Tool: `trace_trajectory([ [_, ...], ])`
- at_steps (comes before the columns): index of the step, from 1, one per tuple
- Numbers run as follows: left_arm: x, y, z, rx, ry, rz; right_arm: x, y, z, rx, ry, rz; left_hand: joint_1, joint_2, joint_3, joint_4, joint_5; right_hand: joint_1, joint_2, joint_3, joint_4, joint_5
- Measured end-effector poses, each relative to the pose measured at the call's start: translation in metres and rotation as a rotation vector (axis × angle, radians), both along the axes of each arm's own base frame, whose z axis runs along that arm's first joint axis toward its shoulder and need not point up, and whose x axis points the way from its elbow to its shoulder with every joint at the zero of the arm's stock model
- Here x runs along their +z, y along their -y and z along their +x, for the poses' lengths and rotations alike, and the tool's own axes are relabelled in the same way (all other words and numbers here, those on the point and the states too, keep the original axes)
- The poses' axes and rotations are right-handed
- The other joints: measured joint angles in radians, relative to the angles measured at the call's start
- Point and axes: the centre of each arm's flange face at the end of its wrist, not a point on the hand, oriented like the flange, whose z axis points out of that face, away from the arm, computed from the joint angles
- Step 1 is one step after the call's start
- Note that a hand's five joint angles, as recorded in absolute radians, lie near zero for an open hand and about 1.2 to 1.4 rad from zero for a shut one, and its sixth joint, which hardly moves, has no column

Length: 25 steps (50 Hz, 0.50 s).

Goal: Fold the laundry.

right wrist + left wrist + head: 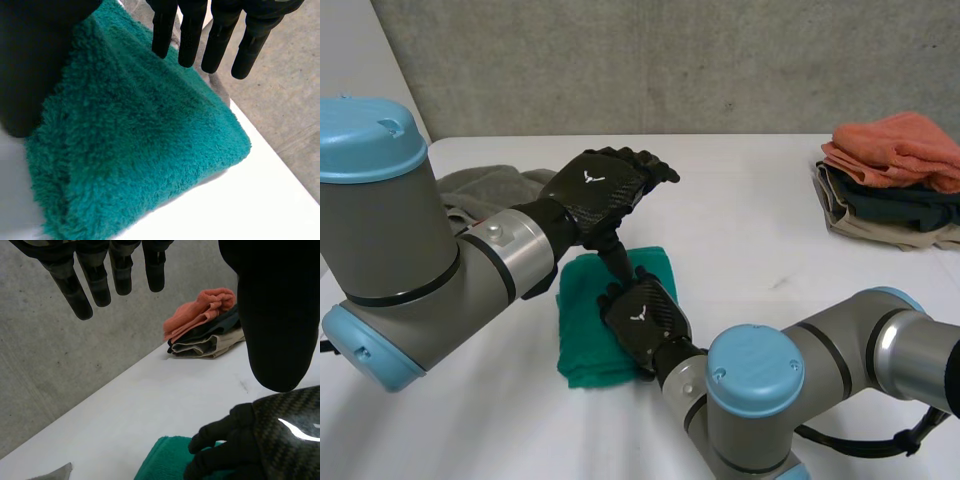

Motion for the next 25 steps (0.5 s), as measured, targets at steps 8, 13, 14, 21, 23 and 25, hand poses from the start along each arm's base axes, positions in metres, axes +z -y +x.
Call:
trace_trajectory([
  [8, 0.0, 0.0, 0.0, 0.0, -0.001, 0.001, 0.0, 0.004, 0.005, 0.005, 0.014, -0.012, 0.0, 0.0, 0.0, 0.0, 0.0, 0.433, 0.484, 0.457, 0.454, 0.493],
  [13, 0.001, 0.0, 0.0, 0.0, -0.002, 0.0, 0.002, 0.01, 0.009, 0.009, 0.037, -0.031, 0.0, 0.0, 0.0, 0.0, 0.0, 0.615, 0.757, 0.747, 0.756, 0.765],
  [14, 0.002, 0.0, 0.0, 0.0, -0.004, -0.003, 0.006, 0.015, 0.01, 0.004, 0.051, -0.042, 0.0, 0.0, 0.0, 0.0, 0.0, 0.615, 0.757, 0.749, 0.766, 0.765],
  [21, 0.015, 0.004, 0.002, 0.009, -0.028, -0.04, 0.05, 0.062, 0.004, -0.071, 0.159, -0.143, 0.0, 0.0, 0.0, 0.0, 0.0, 0.615, 0.757, 0.749, 0.771, 0.765],
  [23, 0.024, 0.006, 0.002, 0.016, -0.042, -0.063, 0.073, 0.083, -0.003, -0.102, 0.202, -0.192, 0.0, 0.0, 0.0, 0.0, 0.0, 0.615, 0.757, 0.749, 0.776, 0.765],
  [25, 0.032, 0.008, 0.003, 0.022, -0.056, -0.085, 0.095, 0.104, -0.012, -0.135, 0.242, -0.241, 0.0, 0.0, 0.0, 0.0, 0.0, 0.615, 0.757, 0.749, 0.779, 0.77],
])
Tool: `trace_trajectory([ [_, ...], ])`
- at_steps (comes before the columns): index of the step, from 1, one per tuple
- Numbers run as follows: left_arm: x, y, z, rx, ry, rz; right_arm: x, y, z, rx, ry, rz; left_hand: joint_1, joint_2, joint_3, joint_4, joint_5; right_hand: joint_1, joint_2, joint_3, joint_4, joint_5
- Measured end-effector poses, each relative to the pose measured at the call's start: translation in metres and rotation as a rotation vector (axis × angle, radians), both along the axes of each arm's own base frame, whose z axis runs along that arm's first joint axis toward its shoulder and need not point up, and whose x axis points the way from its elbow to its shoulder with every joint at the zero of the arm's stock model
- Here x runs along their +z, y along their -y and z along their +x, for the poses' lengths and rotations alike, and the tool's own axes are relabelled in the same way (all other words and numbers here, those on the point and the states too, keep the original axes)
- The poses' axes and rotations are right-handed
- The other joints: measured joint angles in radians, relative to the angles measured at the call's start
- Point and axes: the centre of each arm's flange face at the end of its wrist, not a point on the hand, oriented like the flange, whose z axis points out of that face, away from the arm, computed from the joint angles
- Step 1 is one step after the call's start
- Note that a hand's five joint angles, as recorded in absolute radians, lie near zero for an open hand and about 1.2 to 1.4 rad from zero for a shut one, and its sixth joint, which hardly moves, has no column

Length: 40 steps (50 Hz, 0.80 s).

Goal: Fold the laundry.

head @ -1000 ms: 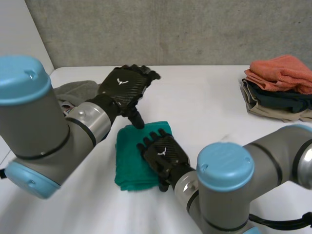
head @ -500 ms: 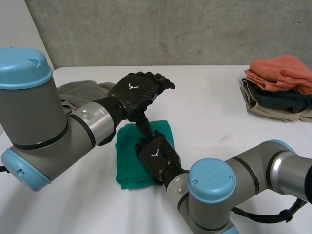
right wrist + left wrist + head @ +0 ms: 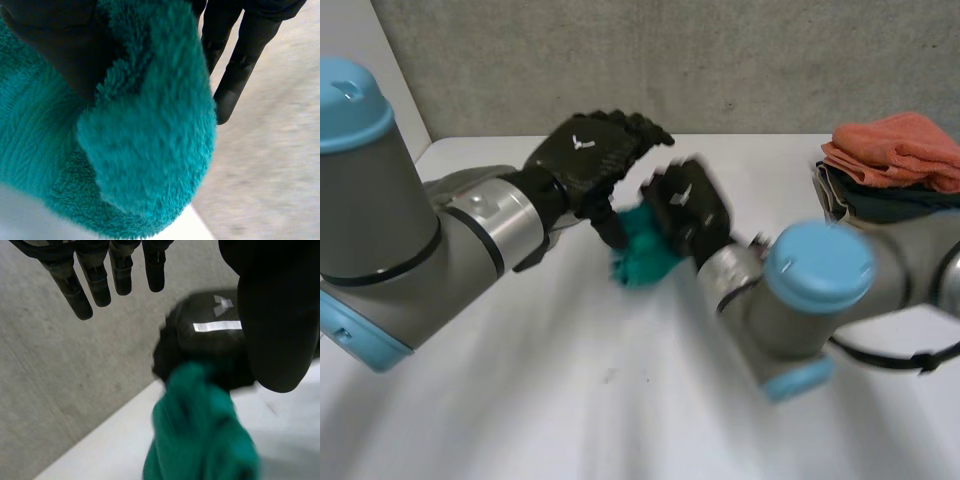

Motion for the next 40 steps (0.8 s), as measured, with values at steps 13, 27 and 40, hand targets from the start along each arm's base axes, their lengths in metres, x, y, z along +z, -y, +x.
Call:
trace_trajectory([
  [13, 0.02, 0.001, -0.001, 0.011, -0.034, -0.055, 0.121, 0.146, -0.127, -0.204, 0.271, -0.306, 0.0, 0.0, 0.0, 0.0, 0.0, 0.0, 0.0, 0.0, 0.001, 0.009],
  [27, 0.009, -0.001, -0.004, 0.002, -0.016, -0.027, 0.006, 0.275, -0.26, -0.178, 0.271, -0.239, 0.0, 0.0, 0.0, 0.0, 0.0, 0.0, 0.0, 0.007, 0.002, 0.016],
  [40, -0.004, -0.004, -0.006, -0.005, 0.006, 0.008, -0.058, 0.26, -0.303, -0.18, 0.218, -0.052, 0.0, 0.0, 0.0, 0.0, 0.0, -0.001, 0.0, 0.007, 0.002, 0.05],
])
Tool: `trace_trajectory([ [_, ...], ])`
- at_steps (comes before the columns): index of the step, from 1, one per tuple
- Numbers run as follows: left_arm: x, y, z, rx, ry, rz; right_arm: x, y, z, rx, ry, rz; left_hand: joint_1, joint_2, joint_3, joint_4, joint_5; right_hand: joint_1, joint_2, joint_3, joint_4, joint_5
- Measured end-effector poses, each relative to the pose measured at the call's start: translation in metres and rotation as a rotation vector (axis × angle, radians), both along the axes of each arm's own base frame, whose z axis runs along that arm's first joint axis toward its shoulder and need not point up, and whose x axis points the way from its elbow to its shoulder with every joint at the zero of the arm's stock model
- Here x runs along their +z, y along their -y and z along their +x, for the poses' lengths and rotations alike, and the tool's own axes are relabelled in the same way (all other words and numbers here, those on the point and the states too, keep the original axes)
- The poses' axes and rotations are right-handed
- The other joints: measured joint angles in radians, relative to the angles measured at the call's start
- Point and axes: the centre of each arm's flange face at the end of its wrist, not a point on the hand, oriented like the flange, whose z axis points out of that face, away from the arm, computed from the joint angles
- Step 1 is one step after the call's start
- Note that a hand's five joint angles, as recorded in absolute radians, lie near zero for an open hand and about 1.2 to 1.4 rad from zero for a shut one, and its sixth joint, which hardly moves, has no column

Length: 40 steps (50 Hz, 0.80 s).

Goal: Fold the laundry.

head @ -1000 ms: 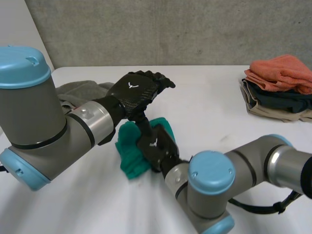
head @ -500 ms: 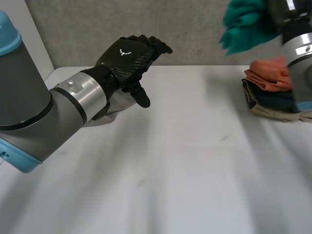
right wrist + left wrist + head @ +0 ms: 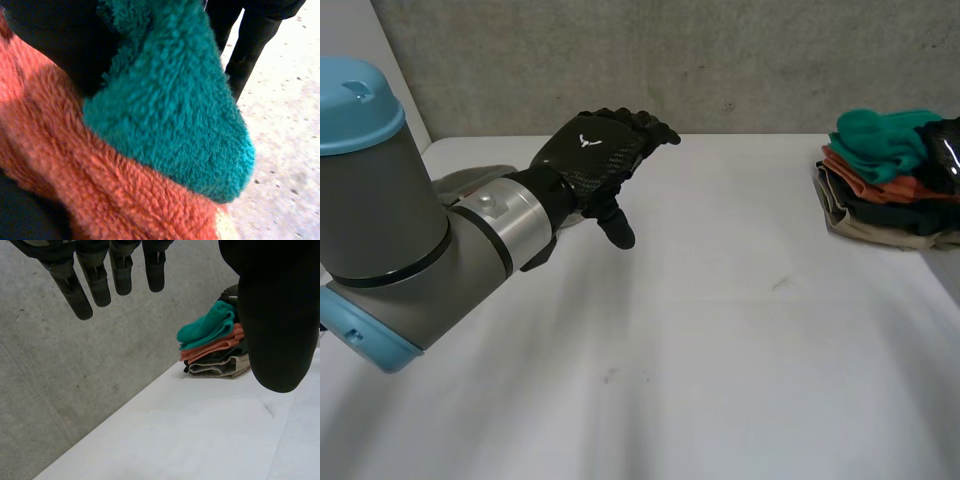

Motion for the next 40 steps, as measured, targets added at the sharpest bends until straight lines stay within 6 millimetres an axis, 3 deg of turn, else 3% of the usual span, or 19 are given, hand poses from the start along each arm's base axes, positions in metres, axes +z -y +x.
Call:
trace_trajectory([
  [7, 0.0, -0.003, -0.001, 0.002, 0.001, -0.001, 0.017, -0.016, 0.007, 0.044, -0.015, 0.011, 0.0, 0.0, 0.0, 0.0, 0.0, -0.01, -0.062, -0.063, -0.076, -0.054],
  [10, 0.0, -0.004, -0.002, 0.002, 0.001, -0.002, 0.02, -0.017, 0.007, 0.026, -0.005, 0.022, 0.0, 0.0, 0.0, 0.0, 0.0, -0.342, -0.45, -0.455, -0.479, -0.462],
  [16, 0.003, -0.011, -0.006, -0.01, -0.003, -0.008, 0.029, -0.021, 0.002, -0.063, 0.025, 0.083, 0.0, 0.0, 0.0, 0.0, 0.0, -0.799, -0.927, -0.94, -0.967, -0.924],
  [21, 0.005, -0.016, -0.009, -0.024, -0.007, -0.011, 0.042, -0.029, -0.004, -0.146, 0.014, 0.137, 0.0, 0.0, 0.0, 0.0, 0.0, -0.807, -0.947, -0.965, -0.989, -0.947],
  [27, 0.009, -0.021, -0.011, -0.038, -0.017, -0.02, 0.07, -0.045, -0.027, -0.31, -0.036, 0.215, 0.0, 0.0, 0.0, 0.0, 0.0, -0.807, -0.947, -0.965, -0.989, -0.947],
  [34, 0.026, -0.025, -0.009, -0.042, -0.048, -0.058, 0.117, -0.067, -0.066, -0.594, -0.126, 0.242, 0.0, 0.0, 0.0, 0.0, 0.0, -0.807, -0.947, -0.965, -0.989, -0.947],
  [35, 0.031, -0.026, -0.009, -0.043, -0.058, -0.069, 0.131, -0.072, -0.072, -0.656, -0.155, 0.217, 0.0, 0.0, 0.0, 0.0, 0.0, -0.807, -0.947, -0.965, -0.989, -0.947],
  [40, 0.054, -0.029, -0.007, -0.041, -0.116, -0.129, 0.17, -0.08, -0.067, -0.76, -0.222, 0.067, 0.0, 0.0, 0.0, 0.0, 0.0, -0.807, -0.947, -0.965, -0.989, -0.948],
])
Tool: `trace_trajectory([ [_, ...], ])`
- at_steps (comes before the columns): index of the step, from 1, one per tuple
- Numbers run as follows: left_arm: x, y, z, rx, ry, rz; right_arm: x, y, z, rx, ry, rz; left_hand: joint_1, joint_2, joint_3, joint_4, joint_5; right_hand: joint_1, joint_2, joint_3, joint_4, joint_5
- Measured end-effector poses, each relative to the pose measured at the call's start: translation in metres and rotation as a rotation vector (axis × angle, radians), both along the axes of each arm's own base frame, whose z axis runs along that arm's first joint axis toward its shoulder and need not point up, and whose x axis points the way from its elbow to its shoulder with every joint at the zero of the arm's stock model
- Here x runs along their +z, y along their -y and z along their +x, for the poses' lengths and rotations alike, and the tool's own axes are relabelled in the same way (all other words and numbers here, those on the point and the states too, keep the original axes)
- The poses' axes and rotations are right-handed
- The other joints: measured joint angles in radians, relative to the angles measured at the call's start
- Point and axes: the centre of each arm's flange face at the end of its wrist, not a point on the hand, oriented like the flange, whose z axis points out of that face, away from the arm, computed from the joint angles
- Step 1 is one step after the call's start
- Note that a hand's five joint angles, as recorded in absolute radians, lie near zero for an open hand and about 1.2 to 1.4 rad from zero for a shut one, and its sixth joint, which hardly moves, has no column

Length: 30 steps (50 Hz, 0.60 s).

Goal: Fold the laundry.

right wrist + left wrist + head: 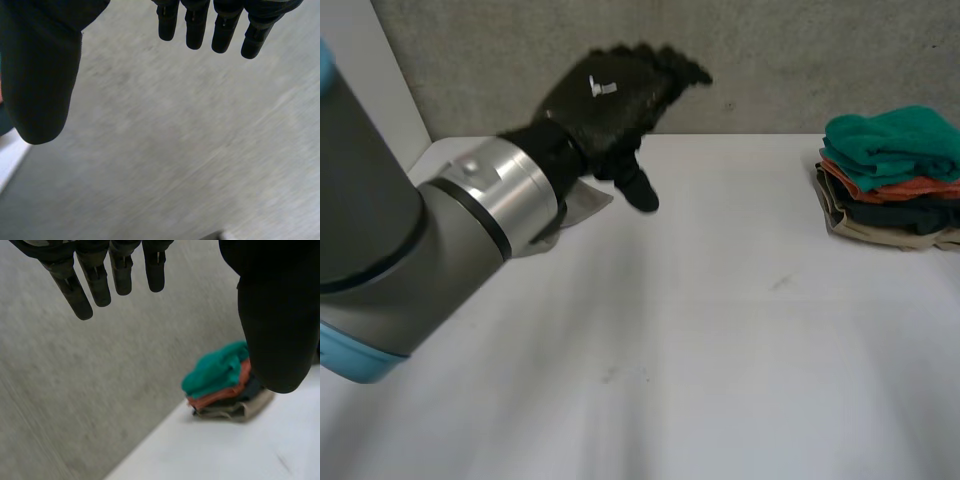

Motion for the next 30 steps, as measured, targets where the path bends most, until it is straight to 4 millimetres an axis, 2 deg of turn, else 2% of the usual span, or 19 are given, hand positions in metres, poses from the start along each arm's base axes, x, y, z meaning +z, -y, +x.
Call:
trace_trajectory([
  [1, 0.003, 0.0, 0.0, 0.001, -0.007, -0.006, 0.004, -0.001, 0.004, 0.002, -0.012, -0.019, 0.0, 0.0, 0.0, 0.0, 0.0, 0.0, 0.0, 0.0, 0.0, 0.0],
  [4, 0.022, 0.001, 0.005, 0.036, -0.057, -0.05, 0.021, -0.009, 0.054, 0.105, -0.062, -0.14, 0.0, 0.0, 0.0, 0.0, 0.0, 0.0, 0.0, 0.0, 0.0, 0.0],
  [7, 0.033, 0.011, 0.015, 0.111, -0.086, -0.074, 0.025, -0.024, 0.103, 0.246, -0.085, -0.213, 0.0, 0.0, 0.0, 0.0, 0.0, 0.0, 0.0, 0.0, 0.0, 0.0],
  [8, 0.036, 0.017, 0.021, 0.153, -0.094, -0.082, 0.023, -0.034, 0.124, 0.318, -0.093, -0.234, 0.0, 0.0, 0.0, 0.0, 0.0, 0.0, 0.0, 0.0, 0.0, 0.0],
  [9, 0.037, 0.024, 0.026, 0.192, -0.098, -0.087, 0.022, -0.036, 0.129, 0.337, -0.096, -0.238, 0.0, 0.0, 0.0, 0.0, 0.0, 0.0, 0.0, 0.0, 0.0, 0.0],
  [11, 0.038, 0.045, 0.043, 0.298, -0.096, -0.095, 0.01, -0.062, 0.171, 0.505, -0.116, -0.25, 0.0, 0.0, 0.0, 0.0, 0.0, 0.0, 0.0, 0.0, 0.0, 0.0],
  [14, 0.03, 0.08, 0.073, 0.455, -0.061, -0.096, -0.011, -0.093, 0.206, 0.672, -0.133, -0.221, 0.0, 0.0, 0.0, 0.0, 0.0, 0.0, 0.0, 0.0, 0.0, 0.0],
  [18, -0.007, 0.133, 0.112, 0.624, 0.052, -0.055, -0.042, -0.131, 0.234, 0.82, -0.13, -0.129, 0.0, 0.0, 0.0, 0.0, 0.0, 0.0, 0.0, 0.0, 0.0, 0.0],
  [22, -0.066, 0.181, 0.143, 0.697, 0.221, 0.014, -0.071, -0.157, 0.244, 0.876, -0.1, 0.005, 0.0, 0.0, 0.0, 0.0, 0.0, 0.0, 0.0, 0.0, 0.0, 0.0],
  [24, -0.088, 0.194, 0.149, 0.693, 0.276, 0.036, -0.078, -0.161, 0.245, 0.877, -0.089, 0.05, 0.0, 0.0, 0.0, 0.0, 0.0, 0.0, 0.0, 0.0, 0.0, 0.0],
  [25, -0.114, 0.208, 0.155, 0.681, 0.339, 0.055, -0.087, -0.166, 0.245, 0.872, -0.076, 0.104, 0.0, 0.0, 0.0, 0.0, 0.0, 0.0, 0.0, 0.0, 0.0, 0.0],
  [27, -0.137, 0.219, 0.16, 0.668, 0.386, 0.067, -0.095, -0.168, 0.244, 0.865, -0.065, 0.15, 0.0, 0.0, 0.0, 0.0, 0.0, 0.0, 0.0, 0.0, 0.0, 0.0],
  [29, -0.172, 0.237, 0.168, 0.648, 0.445, 0.074, -0.105, -0.171, 0.242, 0.853, -0.051, 0.216, 0.0, 0.0, 0.0, 0.001, 0.001, 0.0, 0.0, 0.0, 0.0, 0.0],
  [30, -0.18, 0.241, 0.169, 0.644, 0.456, 0.073, -0.108, -0.171, 0.242, 0.849, -0.048, 0.231, 0.0, 0.001, 0.0, 0.001, 0.002, 0.0, 0.0, 0.0, 0.0, 0.0],
])
